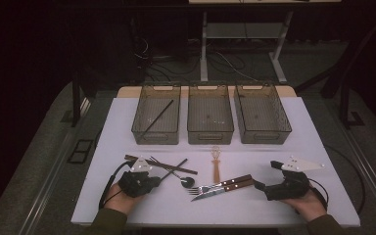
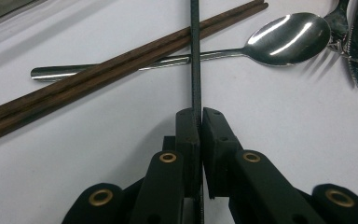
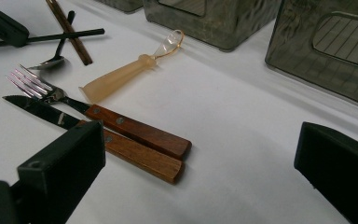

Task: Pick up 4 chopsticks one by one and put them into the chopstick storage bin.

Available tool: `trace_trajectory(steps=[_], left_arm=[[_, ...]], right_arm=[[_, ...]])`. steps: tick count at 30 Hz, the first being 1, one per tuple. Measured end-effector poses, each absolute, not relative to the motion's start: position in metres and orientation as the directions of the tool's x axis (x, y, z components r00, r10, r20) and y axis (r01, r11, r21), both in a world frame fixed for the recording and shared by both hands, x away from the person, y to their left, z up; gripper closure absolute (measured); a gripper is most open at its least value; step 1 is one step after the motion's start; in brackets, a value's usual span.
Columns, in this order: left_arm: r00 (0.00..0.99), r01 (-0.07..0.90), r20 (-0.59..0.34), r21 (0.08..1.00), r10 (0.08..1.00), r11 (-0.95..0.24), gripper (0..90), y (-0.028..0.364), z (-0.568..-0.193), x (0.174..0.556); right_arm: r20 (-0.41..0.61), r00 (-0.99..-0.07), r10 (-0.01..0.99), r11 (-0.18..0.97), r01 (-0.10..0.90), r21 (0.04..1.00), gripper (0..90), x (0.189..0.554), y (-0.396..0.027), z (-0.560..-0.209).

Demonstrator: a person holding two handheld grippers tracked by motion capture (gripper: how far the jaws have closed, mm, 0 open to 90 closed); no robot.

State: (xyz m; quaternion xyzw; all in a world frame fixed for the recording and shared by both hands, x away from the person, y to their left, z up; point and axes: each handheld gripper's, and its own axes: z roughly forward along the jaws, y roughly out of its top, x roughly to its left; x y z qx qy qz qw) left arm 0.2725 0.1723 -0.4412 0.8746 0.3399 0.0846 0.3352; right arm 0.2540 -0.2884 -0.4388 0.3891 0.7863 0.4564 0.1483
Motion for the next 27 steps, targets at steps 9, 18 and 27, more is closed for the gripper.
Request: trace_trajectory(steps=[9,18,27], left_arm=[[0.755,0.529,-0.066,0.65,0.652,-0.546,85.9,0.174,-0.437,0.271],[0.759,0.509,-0.054,0.671,0.648,-0.539,85.9,0.177,-0.43,0.271],[0.767,0.494,-0.058,0.689,0.639,-0.531,85.9,0.179,-0.424,0.273]], right_arm=[[0.123,-0.652,0.748,0.278,0.477,0.834,1.6,0.254,-0.289,-0.439],[0.124,-0.651,0.749,0.278,0.478,0.833,1.6,0.254,-0.289,-0.439],[0.124,-0.652,0.748,0.278,0.478,0.833,1.6,0.255,-0.289,-0.439]])
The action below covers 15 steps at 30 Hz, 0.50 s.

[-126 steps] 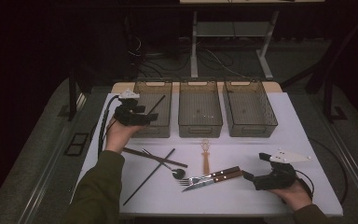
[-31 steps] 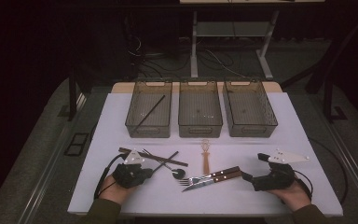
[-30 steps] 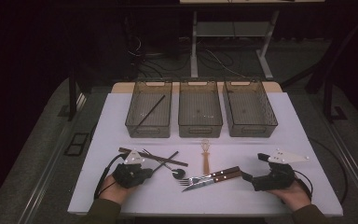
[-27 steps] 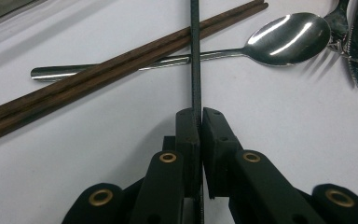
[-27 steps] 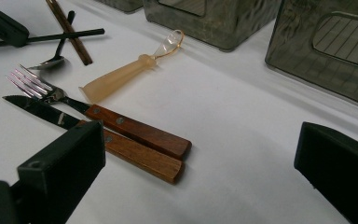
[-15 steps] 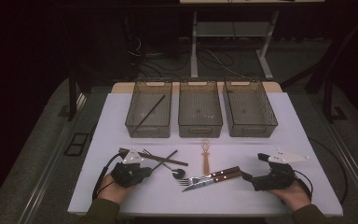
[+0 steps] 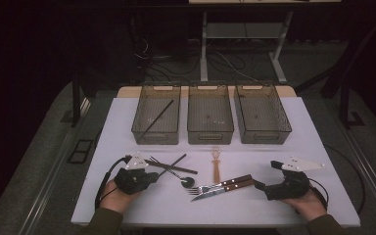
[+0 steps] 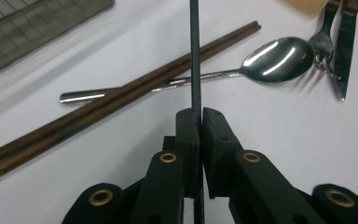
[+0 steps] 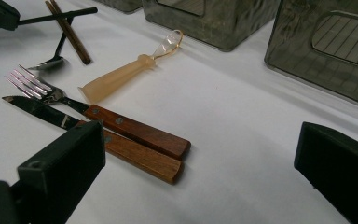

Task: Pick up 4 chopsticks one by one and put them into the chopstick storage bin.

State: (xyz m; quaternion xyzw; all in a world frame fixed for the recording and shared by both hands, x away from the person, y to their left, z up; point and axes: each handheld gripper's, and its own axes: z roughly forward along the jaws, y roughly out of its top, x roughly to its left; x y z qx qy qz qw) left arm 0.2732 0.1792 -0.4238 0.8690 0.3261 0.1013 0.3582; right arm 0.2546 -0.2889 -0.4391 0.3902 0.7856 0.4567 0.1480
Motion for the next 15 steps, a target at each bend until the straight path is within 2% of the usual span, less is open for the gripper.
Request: trace_trajectory(steps=[15], left_arm=[[0.767,0.465,-0.063,0.741,0.639,-0.484,85.9,0.185,-0.408,0.283]], right_arm=[[0.125,-0.654,0.746,0.279,0.478,0.833,1.6,0.255,-0.288,-0.439]])
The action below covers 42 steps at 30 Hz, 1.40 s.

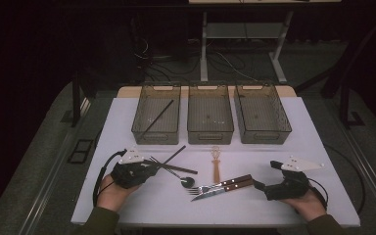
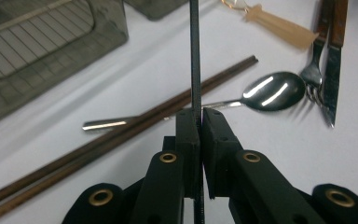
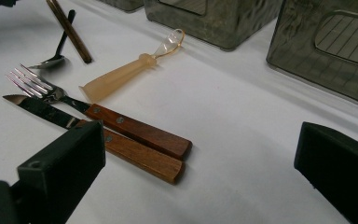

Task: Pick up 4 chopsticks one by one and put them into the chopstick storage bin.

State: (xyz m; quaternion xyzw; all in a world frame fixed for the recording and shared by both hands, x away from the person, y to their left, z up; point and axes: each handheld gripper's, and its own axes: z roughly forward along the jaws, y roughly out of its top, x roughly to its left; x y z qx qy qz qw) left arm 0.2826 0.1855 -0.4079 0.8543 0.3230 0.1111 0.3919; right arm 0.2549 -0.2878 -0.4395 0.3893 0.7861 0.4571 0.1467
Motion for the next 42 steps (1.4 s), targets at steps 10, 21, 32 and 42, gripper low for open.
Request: trace_trajectory(steps=[10,21,32,42], left_arm=[[0.759,0.448,-0.065,0.774,0.648,-0.447,85.9,0.184,-0.402,0.294],[0.744,0.438,-0.074,0.805,0.664,-0.401,85.9,0.186,-0.393,0.308],[0.722,0.438,-0.092,0.829,0.686,-0.349,85.8,0.19,-0.385,0.327],[0.708,0.435,-0.107,0.844,0.698,-0.312,85.9,0.19,-0.379,0.345]], right_arm=[[0.125,-0.653,0.747,0.283,0.482,0.829,1.5,0.256,-0.288,-0.44],[0.126,-0.651,0.749,0.281,0.484,0.829,1.6,0.256,-0.288,-0.44],[0.122,-0.65,0.75,0.284,0.483,0.828,1.6,0.256,-0.289,-0.441],[0.124,-0.651,0.749,0.283,0.484,0.828,1.6,0.256,-0.289,-0.441]])
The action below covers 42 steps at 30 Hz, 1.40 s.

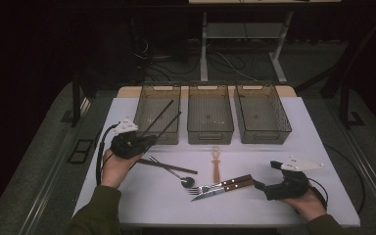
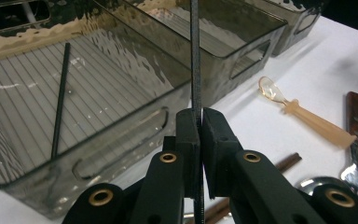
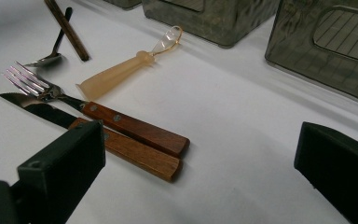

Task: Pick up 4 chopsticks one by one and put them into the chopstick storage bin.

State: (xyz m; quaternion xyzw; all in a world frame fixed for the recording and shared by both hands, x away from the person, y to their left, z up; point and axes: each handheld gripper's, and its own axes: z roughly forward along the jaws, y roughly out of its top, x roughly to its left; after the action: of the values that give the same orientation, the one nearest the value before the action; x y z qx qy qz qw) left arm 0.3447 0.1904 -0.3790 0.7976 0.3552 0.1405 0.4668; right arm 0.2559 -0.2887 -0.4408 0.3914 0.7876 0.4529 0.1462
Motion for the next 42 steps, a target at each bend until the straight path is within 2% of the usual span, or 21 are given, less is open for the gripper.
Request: trace_trajectory(steps=[20,32,42], left_arm=[[0.681,0.429,-0.137,0.871,0.719,-0.241,85.8,0.188,-0.36,0.387],[0.634,0.423,-0.112,0.879,0.765,-0.222,85.9,0.184,-0.343,0.428],[0.605,0.403,-0.106,0.895,0.789,-0.189,85.9,0.18,-0.348,0.451]], right_arm=[[0.135,-0.647,0.751,0.271,0.487,0.83,1.6,0.255,-0.289,-0.44],[0.146,-0.646,0.749,0.261,0.491,0.831,1.5,0.256,-0.29,-0.44],[0.145,-0.65,0.746,0.264,0.489,0.832,1.6,0.255,-0.289,-0.44]])
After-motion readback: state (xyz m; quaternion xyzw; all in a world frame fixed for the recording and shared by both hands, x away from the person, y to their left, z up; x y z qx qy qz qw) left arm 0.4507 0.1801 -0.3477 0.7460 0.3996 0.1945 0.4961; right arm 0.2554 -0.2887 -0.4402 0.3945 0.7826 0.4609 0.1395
